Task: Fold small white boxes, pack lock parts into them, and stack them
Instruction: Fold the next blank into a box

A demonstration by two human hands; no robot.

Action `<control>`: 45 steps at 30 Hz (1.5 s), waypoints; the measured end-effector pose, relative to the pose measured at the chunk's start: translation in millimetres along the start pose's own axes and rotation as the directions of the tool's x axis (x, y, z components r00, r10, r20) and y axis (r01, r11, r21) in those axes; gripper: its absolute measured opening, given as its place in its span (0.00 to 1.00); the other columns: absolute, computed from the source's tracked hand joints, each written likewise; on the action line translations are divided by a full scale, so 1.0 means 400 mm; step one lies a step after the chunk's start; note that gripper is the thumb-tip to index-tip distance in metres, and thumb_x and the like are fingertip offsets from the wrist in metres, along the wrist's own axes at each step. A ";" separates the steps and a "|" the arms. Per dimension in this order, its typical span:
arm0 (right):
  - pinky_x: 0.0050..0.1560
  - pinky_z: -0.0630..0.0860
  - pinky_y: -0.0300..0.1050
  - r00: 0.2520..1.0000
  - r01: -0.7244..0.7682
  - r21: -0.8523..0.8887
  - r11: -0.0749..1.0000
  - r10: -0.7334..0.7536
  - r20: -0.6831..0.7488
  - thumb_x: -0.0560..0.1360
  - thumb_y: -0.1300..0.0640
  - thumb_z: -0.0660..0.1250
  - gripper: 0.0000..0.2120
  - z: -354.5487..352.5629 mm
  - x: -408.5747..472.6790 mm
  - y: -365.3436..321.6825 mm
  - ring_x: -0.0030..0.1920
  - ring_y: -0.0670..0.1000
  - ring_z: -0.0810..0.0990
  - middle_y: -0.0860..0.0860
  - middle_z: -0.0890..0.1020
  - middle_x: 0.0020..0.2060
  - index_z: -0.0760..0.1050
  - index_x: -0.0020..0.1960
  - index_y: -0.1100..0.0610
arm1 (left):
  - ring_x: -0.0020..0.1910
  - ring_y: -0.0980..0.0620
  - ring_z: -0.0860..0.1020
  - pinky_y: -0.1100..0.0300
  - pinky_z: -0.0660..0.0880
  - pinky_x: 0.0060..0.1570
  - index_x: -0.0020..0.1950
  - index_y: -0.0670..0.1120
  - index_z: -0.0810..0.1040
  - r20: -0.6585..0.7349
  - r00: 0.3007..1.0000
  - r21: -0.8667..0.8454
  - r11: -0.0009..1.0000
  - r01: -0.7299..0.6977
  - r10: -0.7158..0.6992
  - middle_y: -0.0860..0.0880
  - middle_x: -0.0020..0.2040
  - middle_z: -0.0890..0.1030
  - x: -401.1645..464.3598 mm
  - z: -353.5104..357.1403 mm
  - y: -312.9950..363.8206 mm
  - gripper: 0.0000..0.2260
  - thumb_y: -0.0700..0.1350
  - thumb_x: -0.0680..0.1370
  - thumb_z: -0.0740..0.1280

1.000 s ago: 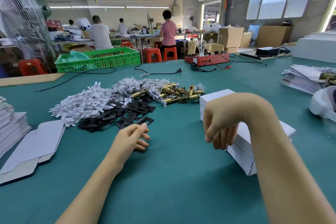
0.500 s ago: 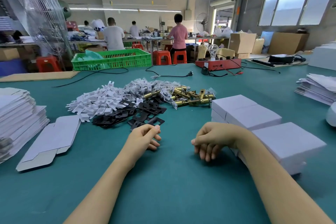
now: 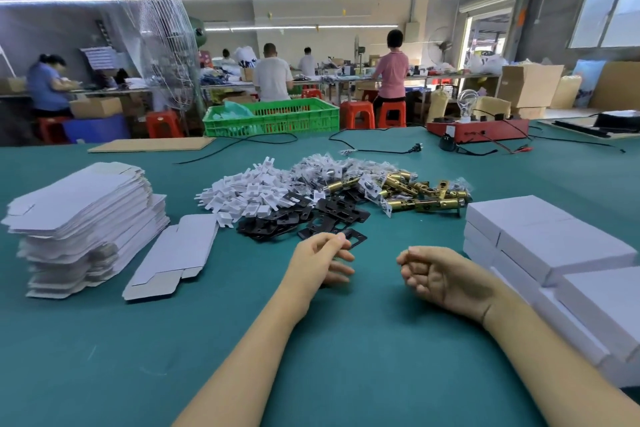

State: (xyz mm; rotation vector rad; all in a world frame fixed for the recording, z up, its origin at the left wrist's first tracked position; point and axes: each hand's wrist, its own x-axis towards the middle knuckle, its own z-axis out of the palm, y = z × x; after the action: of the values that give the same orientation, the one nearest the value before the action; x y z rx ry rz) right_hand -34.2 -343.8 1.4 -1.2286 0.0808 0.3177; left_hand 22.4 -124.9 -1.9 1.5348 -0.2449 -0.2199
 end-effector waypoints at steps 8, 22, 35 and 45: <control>0.38 0.82 0.46 0.993 -0.064 0.291 0.955 0.089 -0.074 0.69 0.58 0.68 0.18 -0.008 0.018 0.001 0.43 0.56 0.85 0.63 0.82 0.45 0.75 0.56 0.65 | 0.53 0.44 0.76 0.55 0.70 0.48 0.56 0.44 0.79 -0.620 0.711 0.611 0.773 0.172 0.332 0.44 0.59 0.79 -0.002 -0.244 0.040 0.09 0.43 0.80 0.61; 0.37 0.82 0.46 0.991 -0.066 0.261 0.963 0.093 -0.095 0.78 0.58 0.63 0.10 -0.003 0.018 0.001 0.43 0.57 0.85 0.63 0.83 0.42 0.75 0.54 0.65 | 0.62 0.38 0.72 0.42 0.60 0.66 0.59 0.39 0.74 -0.655 0.708 0.755 0.270 0.598 0.265 0.37 0.61 0.76 -0.029 -0.349 -0.015 0.21 0.52 0.84 0.49; 0.37 0.82 0.46 0.991 -0.062 0.257 0.964 0.090 -0.099 0.79 0.59 0.62 0.10 0.005 0.019 -0.004 0.41 0.57 0.85 0.63 0.82 0.42 0.74 0.56 0.65 | 0.37 0.45 0.68 0.54 0.65 0.34 0.36 0.44 0.71 -0.705 0.662 0.229 0.965 -0.129 0.256 0.48 0.32 0.71 -0.018 -0.178 0.023 0.13 0.41 0.82 0.61; 0.38 0.75 0.42 0.937 0.311 -0.179 0.933 -0.332 -0.105 0.73 0.59 0.71 0.14 0.053 0.034 0.023 0.48 0.52 0.83 0.53 0.85 0.51 0.76 0.58 0.57 | 0.48 0.51 0.84 0.56 0.82 0.44 0.59 0.45 0.77 -0.022 1.000 -0.249 0.968 0.011 -0.017 0.48 0.52 0.86 -0.024 -0.012 -0.012 0.14 0.30 0.78 0.64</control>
State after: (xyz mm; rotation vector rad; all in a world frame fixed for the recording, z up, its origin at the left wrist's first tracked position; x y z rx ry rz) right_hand -26.3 -318.7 -3.0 -1.3980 -0.0330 -0.0468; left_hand 14.6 -117.6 -6.9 1.2891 -0.1799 -0.2345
